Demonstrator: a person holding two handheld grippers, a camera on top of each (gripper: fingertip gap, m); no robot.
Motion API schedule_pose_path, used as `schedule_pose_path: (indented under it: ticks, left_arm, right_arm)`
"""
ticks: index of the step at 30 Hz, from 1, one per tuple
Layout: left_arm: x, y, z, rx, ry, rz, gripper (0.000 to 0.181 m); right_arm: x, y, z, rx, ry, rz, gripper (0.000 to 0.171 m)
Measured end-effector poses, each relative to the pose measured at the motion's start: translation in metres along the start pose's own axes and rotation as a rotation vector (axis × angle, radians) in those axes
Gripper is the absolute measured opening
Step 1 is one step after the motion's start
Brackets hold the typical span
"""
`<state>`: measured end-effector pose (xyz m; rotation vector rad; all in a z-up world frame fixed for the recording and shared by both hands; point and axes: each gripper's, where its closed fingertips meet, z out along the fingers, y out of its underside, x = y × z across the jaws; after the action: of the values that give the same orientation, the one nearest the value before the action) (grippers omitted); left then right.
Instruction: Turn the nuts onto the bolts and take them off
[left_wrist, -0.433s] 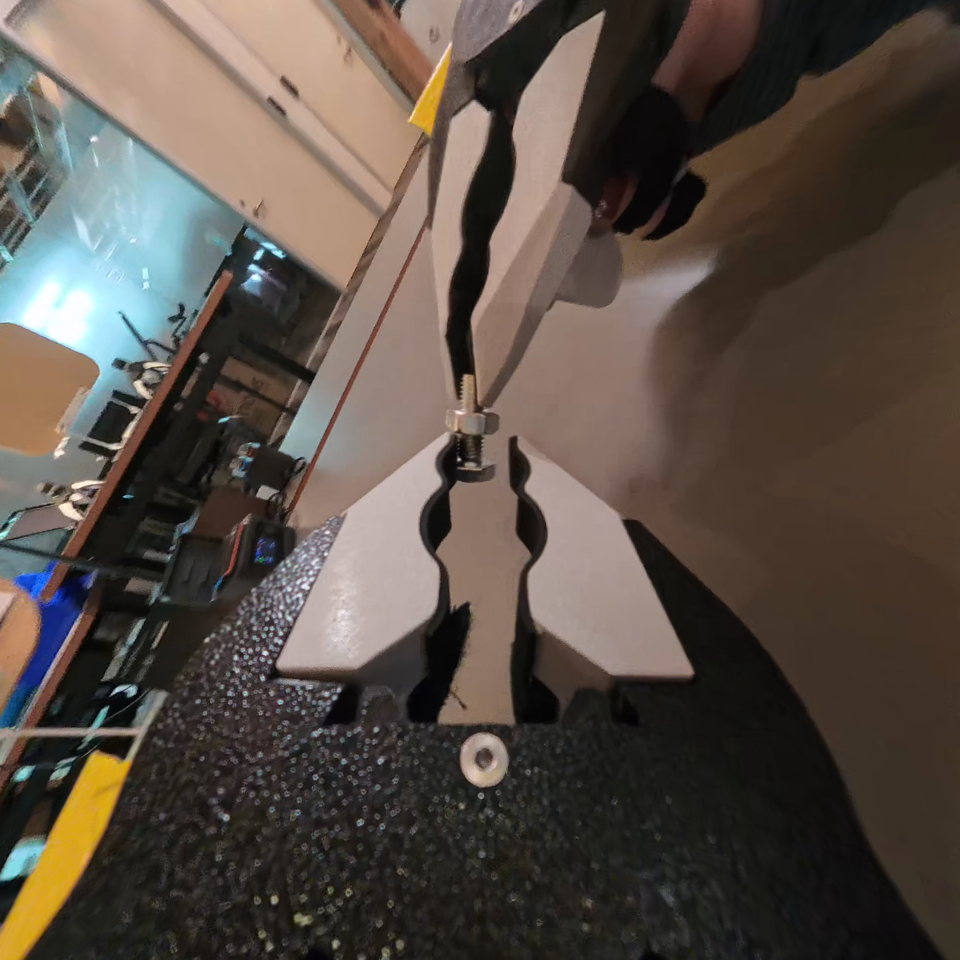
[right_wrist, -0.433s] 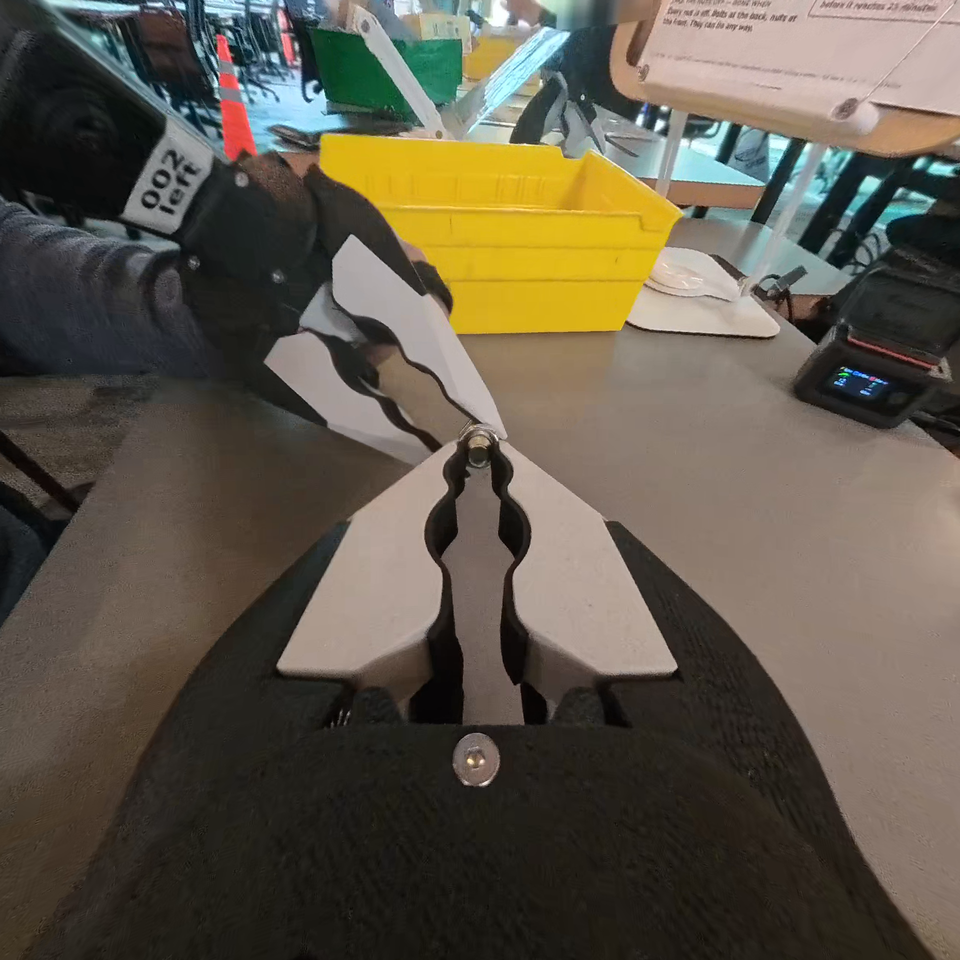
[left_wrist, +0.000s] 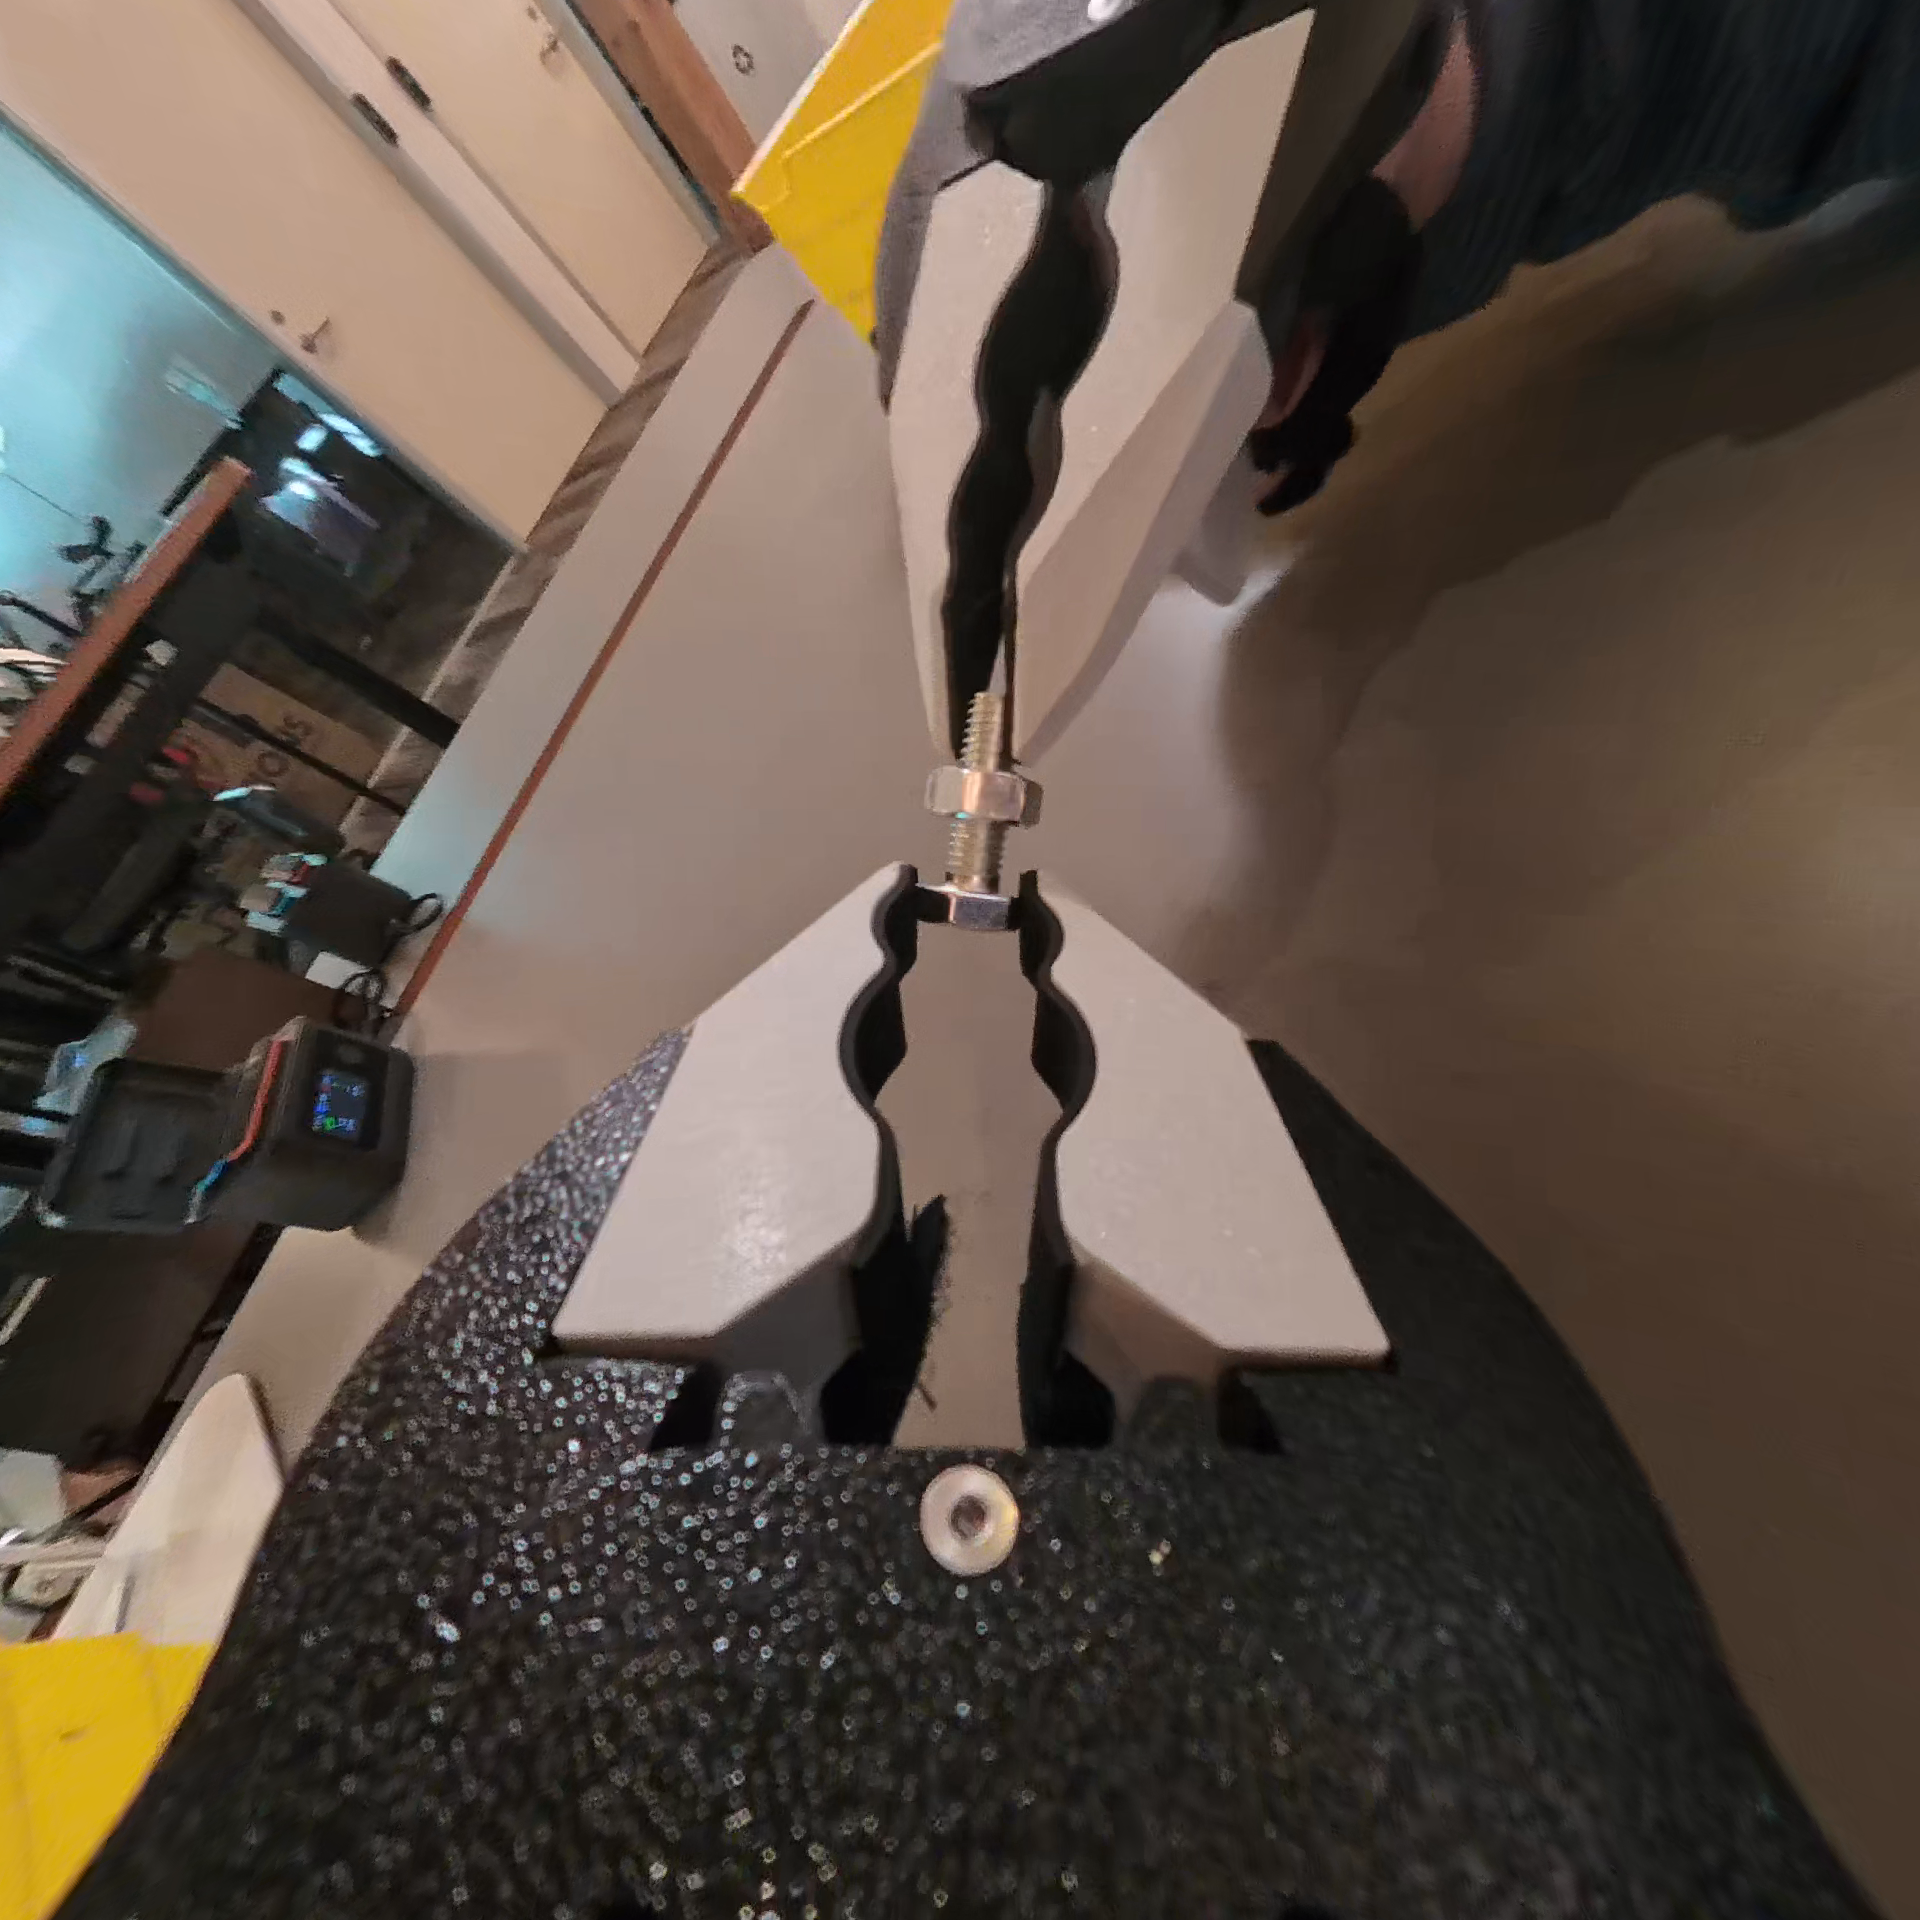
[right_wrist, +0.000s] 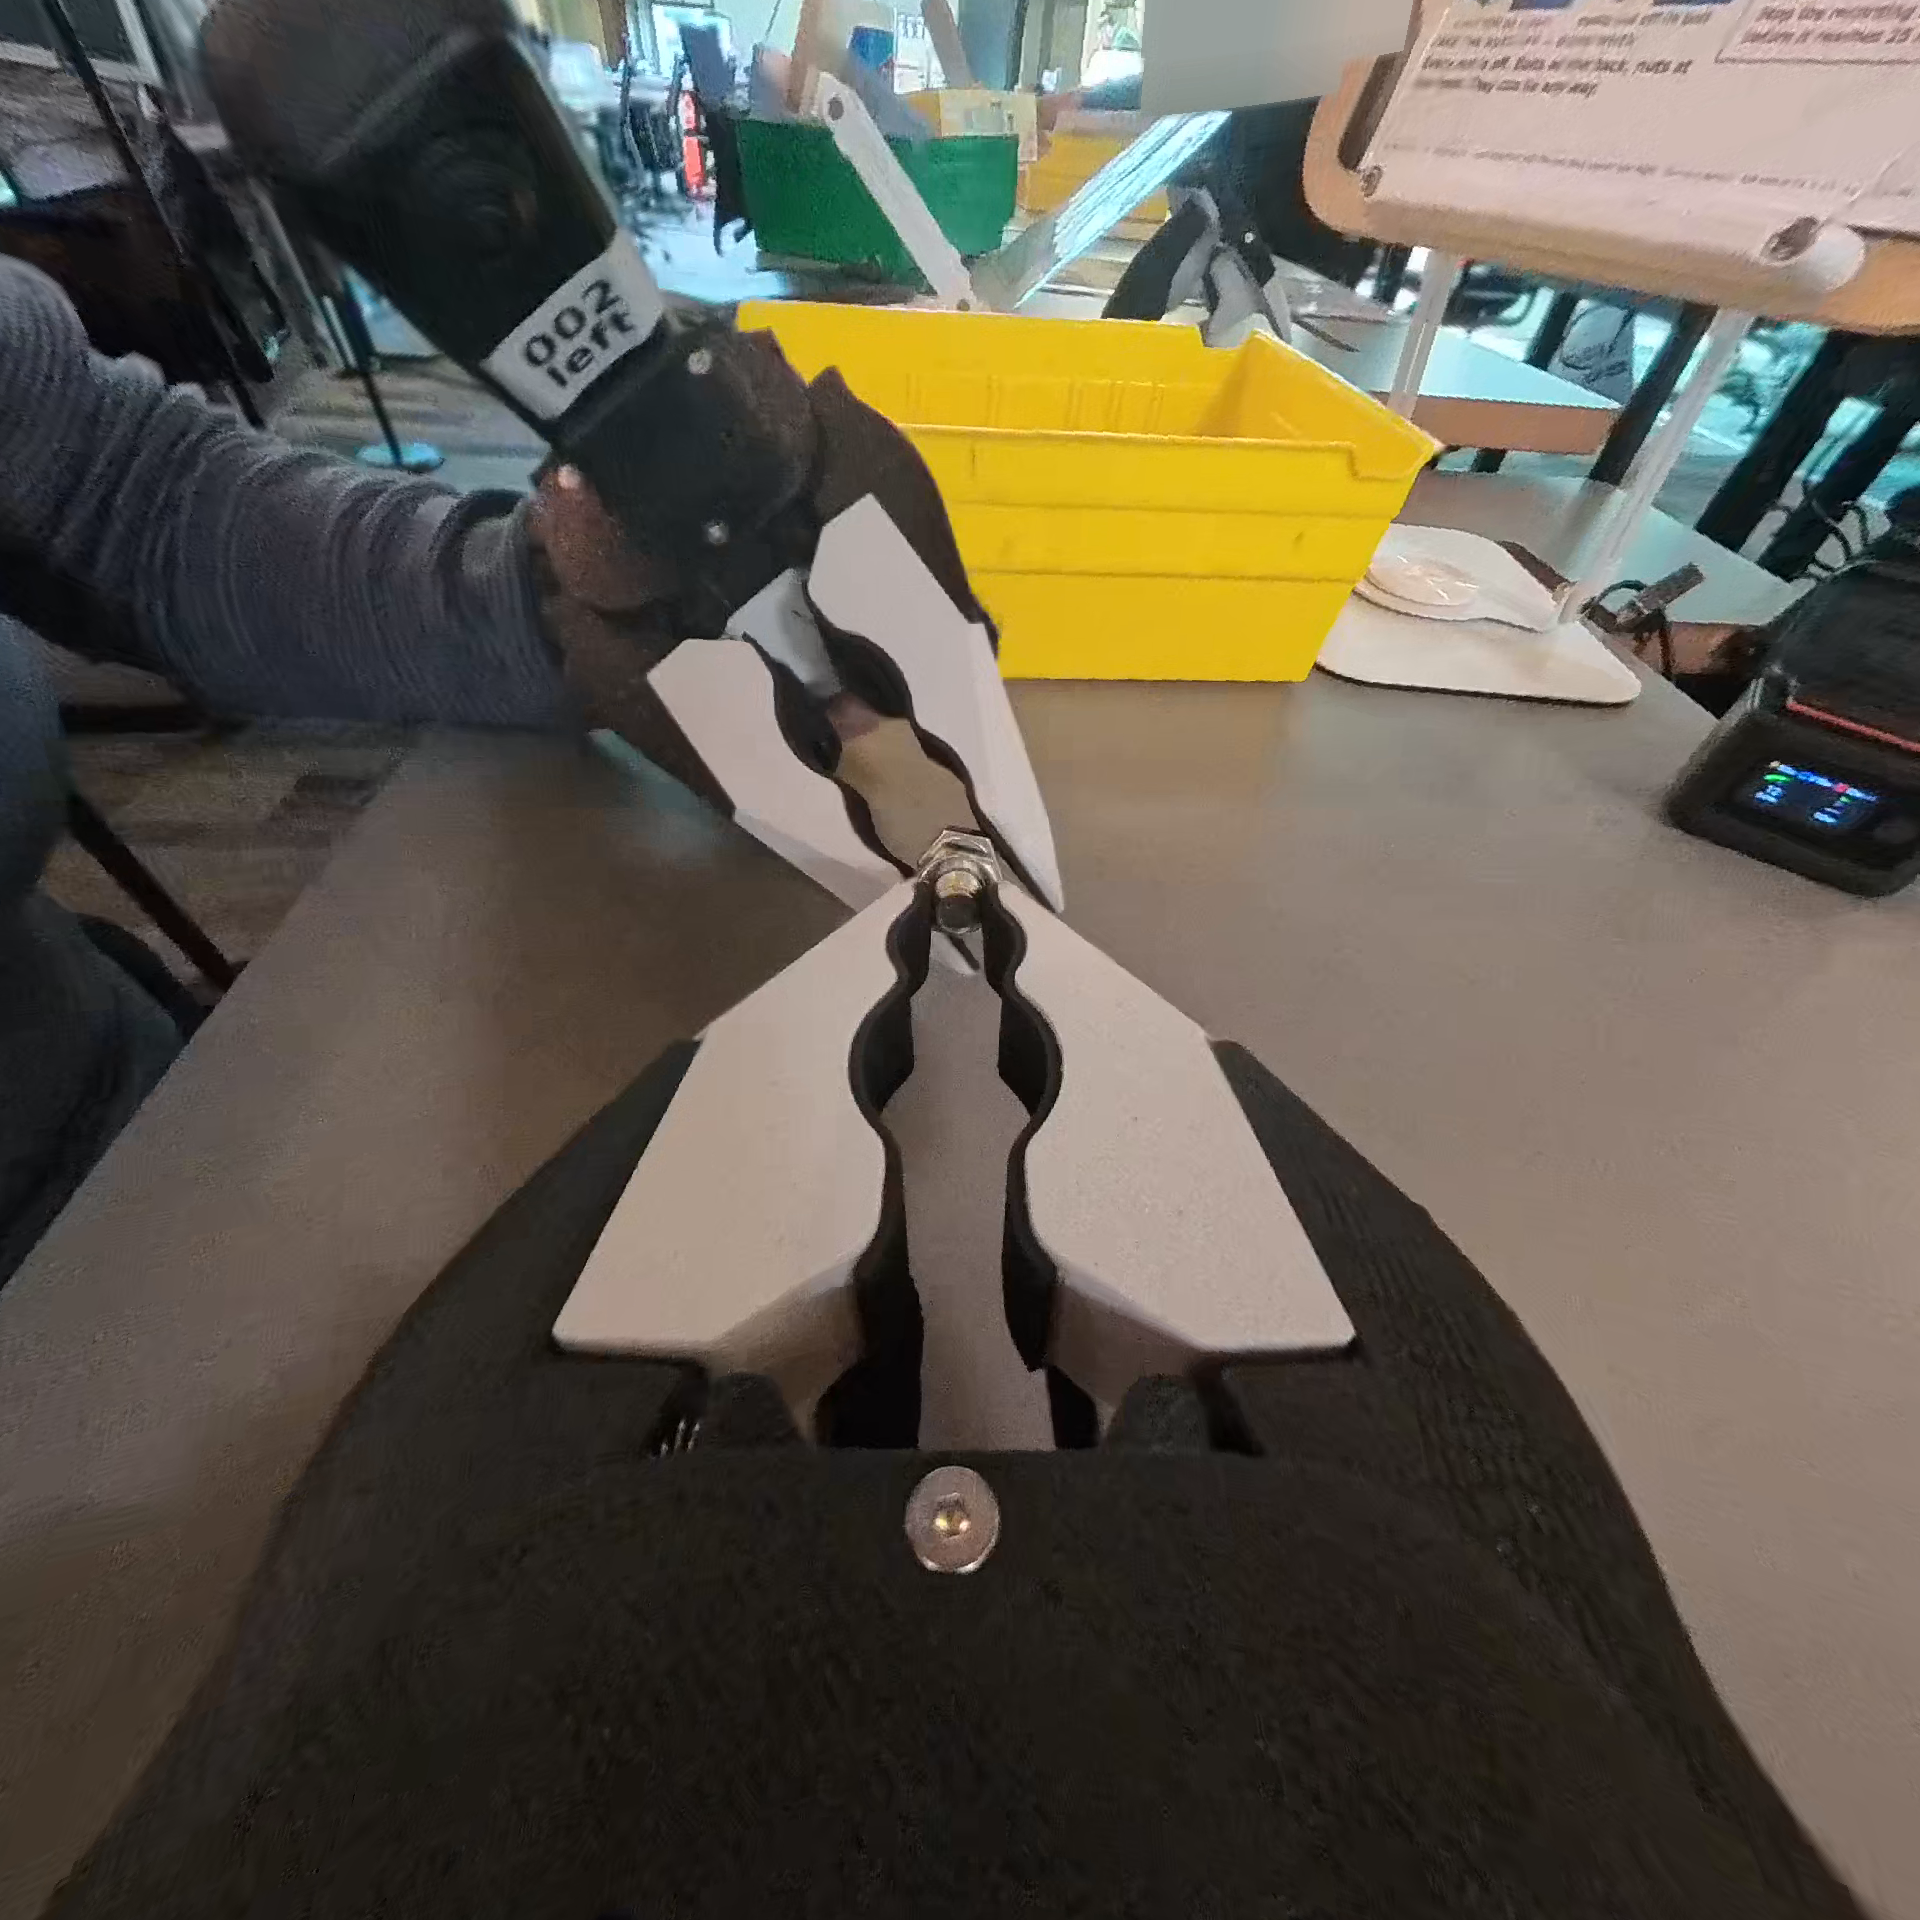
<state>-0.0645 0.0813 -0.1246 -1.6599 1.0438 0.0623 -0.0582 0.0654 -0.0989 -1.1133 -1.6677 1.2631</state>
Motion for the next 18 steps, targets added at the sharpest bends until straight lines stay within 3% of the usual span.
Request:
schedule_pose_path:
  ticks: [1, 4, 5, 9, 12, 16, 18]
  left_arm:
    - [-0.005, 0.002, 0.001, -0.006, -0.039, 0.017, 0.017]
    - [-0.026, 0.016, 0.005, -0.081, -0.203, 0.163, 0.017]
    - [-0.026, 0.019, 0.007, -0.084, -0.219, 0.2, 0.017]
    - [-0.019, 0.033, 0.016, -0.106, -0.223, 0.305, 0.017]
    - [-0.017, 0.04, 0.021, -0.129, -0.202, 0.284, 0.017]
    - [-0.015, 0.048, 0.023, -0.148, -0.165, 0.245, 0.017]
    - [-0.015, 0.048, 0.023, -0.143, -0.16, 0.225, 0.017]
  right_arm:
    - [0.004, -0.001, 0.001, 0.012, 0.018, 0.047, 0.008]
    - [0.009, 0.011, 0.007, -0.062, -0.018, 0.301, 0.053]
    - [0.009, 0.019, 0.009, -0.1, -0.022, 0.356, 0.058]
    - [0.002, 0.037, 0.021, -0.187, -0.044, 0.388, 0.057]
    - [0.002, 0.04, 0.025, -0.205, -0.02, 0.291, 0.054]
    - [0.012, 0.009, 0.019, -0.025, 0.098, 0.06, 0.031]
    - [0.019, 0.035, 0.017, -0.186, 0.105, 0.17, 0.046]
